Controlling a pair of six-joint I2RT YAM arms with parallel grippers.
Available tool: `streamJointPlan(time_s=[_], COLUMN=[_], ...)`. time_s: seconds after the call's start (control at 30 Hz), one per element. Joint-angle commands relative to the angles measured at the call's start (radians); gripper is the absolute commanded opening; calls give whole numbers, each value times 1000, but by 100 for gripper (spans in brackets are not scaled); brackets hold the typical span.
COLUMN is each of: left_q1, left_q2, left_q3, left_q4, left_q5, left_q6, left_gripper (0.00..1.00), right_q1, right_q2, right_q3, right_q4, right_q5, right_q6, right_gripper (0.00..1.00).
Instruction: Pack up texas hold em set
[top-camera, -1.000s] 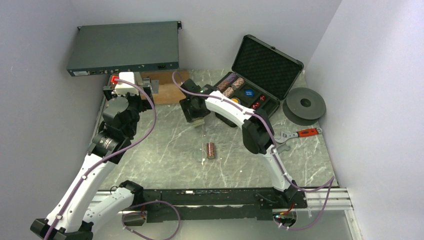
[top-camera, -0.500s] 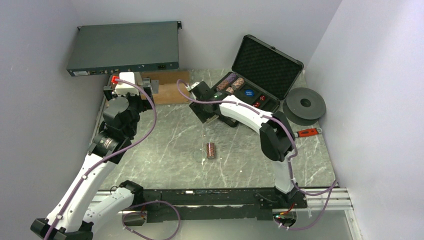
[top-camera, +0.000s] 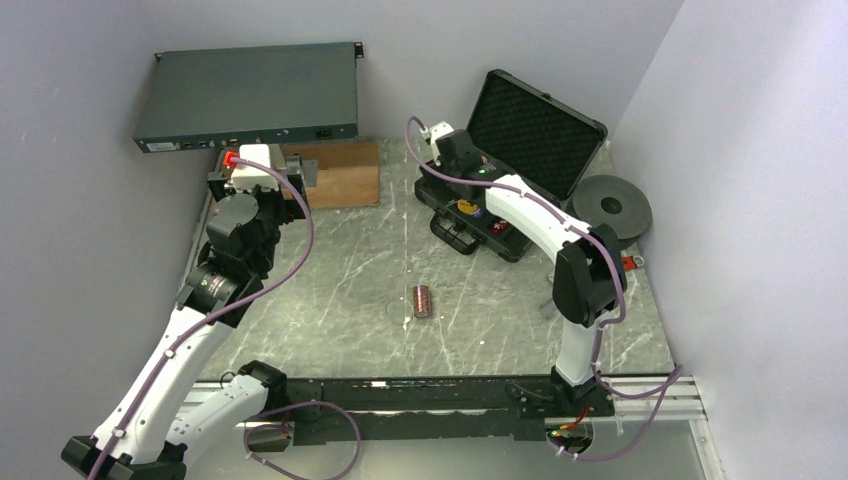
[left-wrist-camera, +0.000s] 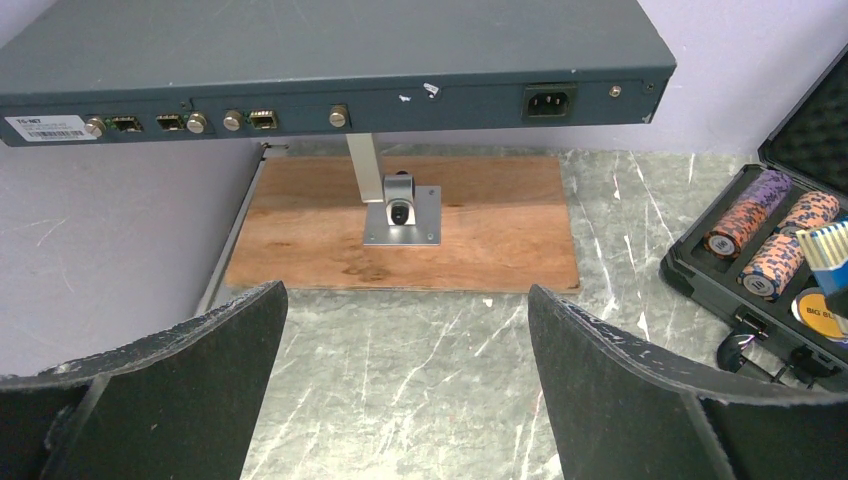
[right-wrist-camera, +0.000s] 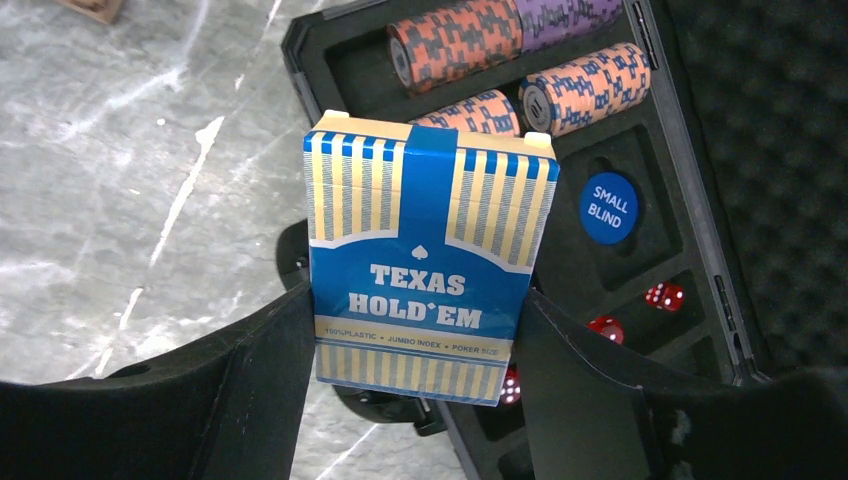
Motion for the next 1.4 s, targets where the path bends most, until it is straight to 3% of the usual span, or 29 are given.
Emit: streamJointPlan(time_s=[0.0, 0.13, 0.4, 0.5, 0.67, 0.8, 1.37], left_q1=[-3, -3, -3, -3, -3, -3, -3], left_q2=[2, 9, 20, 23, 30, 22, 26], left_q3=[1, 1, 6, 7, 10, 8, 14], left_q4=[45, 42, 32, 33, 27, 28, 21], left_q5=[-3, 7, 26, 29, 31, 35, 46], left_q6=[15, 11, -2, -5, -5, -5, -10], left_gripper=[96, 96, 96, 96, 96, 96, 96], right_q1=[-27, -51, -238, -288, -341, -402, -493], right_q2=[-112, -170, -157, -90, 23, 37, 124], right_q3=[-112, -223, -250, -155, 15, 4, 105], right_q4=[170, 273, 325, 272, 80, 106, 27], right_q5=[-60, -88, -515, -615, -674, -762, -775], right_q6=[-99, -191, -287, -333, -453, -468, -560], right_gripper=[0, 0, 0, 0, 0, 0, 0])
